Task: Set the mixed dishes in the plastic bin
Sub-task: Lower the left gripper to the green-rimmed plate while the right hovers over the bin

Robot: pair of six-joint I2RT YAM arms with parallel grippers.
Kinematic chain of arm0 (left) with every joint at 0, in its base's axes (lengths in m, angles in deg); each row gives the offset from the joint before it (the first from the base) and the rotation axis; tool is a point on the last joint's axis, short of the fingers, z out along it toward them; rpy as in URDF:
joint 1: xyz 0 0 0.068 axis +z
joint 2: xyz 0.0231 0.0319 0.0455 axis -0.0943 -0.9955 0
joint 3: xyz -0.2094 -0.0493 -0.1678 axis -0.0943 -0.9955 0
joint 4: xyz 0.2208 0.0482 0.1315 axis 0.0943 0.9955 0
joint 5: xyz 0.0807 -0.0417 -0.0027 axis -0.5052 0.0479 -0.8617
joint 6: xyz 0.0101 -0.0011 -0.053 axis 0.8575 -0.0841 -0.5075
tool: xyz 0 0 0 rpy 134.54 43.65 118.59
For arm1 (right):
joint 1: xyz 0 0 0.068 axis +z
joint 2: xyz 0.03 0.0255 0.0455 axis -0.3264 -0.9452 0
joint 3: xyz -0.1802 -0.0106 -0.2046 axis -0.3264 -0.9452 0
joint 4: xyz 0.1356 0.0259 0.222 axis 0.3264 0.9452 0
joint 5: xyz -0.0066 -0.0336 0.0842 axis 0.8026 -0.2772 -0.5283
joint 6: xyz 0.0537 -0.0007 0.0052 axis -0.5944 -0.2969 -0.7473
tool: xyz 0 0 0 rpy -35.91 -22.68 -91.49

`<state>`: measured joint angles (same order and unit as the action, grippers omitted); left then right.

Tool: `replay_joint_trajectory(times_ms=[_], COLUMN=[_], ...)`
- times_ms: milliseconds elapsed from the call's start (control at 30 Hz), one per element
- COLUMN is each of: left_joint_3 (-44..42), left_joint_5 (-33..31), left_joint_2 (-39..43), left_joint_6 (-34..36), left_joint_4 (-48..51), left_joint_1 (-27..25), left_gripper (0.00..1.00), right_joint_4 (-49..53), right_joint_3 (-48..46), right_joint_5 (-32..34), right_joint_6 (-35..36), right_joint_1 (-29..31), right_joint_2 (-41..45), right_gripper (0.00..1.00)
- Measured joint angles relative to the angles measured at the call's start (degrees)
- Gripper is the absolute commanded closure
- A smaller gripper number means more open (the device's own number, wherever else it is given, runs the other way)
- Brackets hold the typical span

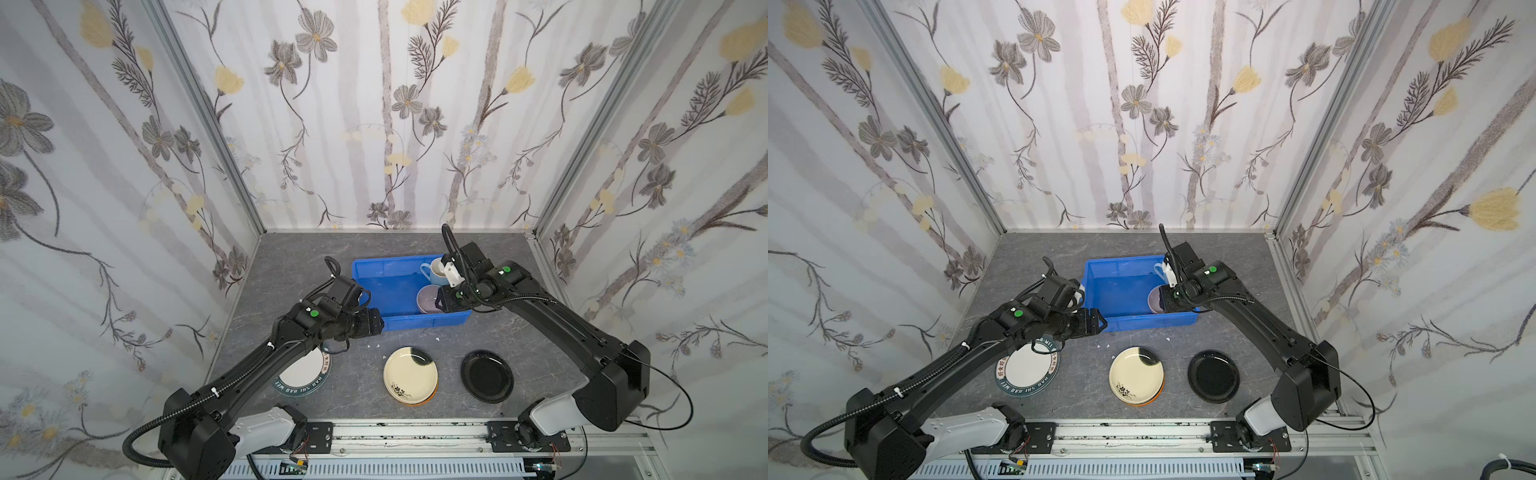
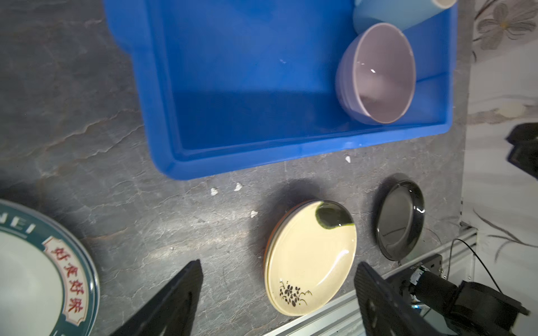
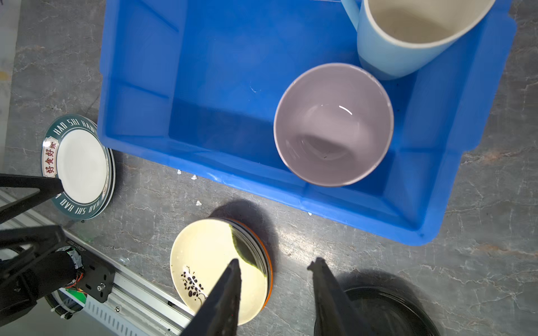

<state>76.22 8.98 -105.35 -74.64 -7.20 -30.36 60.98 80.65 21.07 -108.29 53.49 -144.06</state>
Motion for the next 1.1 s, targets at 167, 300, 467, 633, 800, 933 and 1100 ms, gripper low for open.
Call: replay_joint_trajectory(times_ms=[167, 300, 467, 633, 800, 933, 1100], left_joint_3=[-6.4, -9.8, -10.8, -10.4, -10.6, -11.0, -11.0], left_joint_5=[-7.4, -9.2, -7.4, -6.9, -4.1, -1.4, 0.2], left_joint_2=[10.4, 18.3, 22.9, 23.7, 21.2, 20.3, 18.9], left_joint_6=[-8.3, -11.6, -11.9, -11.6, -10.1, -9.0, -7.4], left_joint_4=[5.8, 11.5, 15.6, 18.1, 17.9, 17.6, 16.9], left_joint_1=[7.9, 18.9, 23.4, 26.0, 31.6, 35.7, 39.7], left_gripper=[0.14, 0.14, 0.11, 0.06, 0.05, 0.05, 0.03], right_joint_4=[-1.3, -3.8, -6.4, -6.9, -6.7, -6.4, -5.7], right_joint_3=[-0.8, 1.5, 1.8, 3.6, 3.7, 3.9, 6.2], right_joint_5=[-0.4, -0.5, -2.9, -2.9, -2.9, -1.3, -1.7], right_joint_6=[-0.9, -2.3, -4.6, -5.3, -5.7, -5.4, -3.5], right_joint_1=[3.3, 6.8, 9.8, 12.5, 14.6, 14.0, 10.4], right_joint_2=[1.0, -1.0, -6.4, -11.7, -15.4, -18.0, -21.4], right_gripper=[0.57, 0.57, 0.57, 0.57, 0.56, 0.56, 0.56])
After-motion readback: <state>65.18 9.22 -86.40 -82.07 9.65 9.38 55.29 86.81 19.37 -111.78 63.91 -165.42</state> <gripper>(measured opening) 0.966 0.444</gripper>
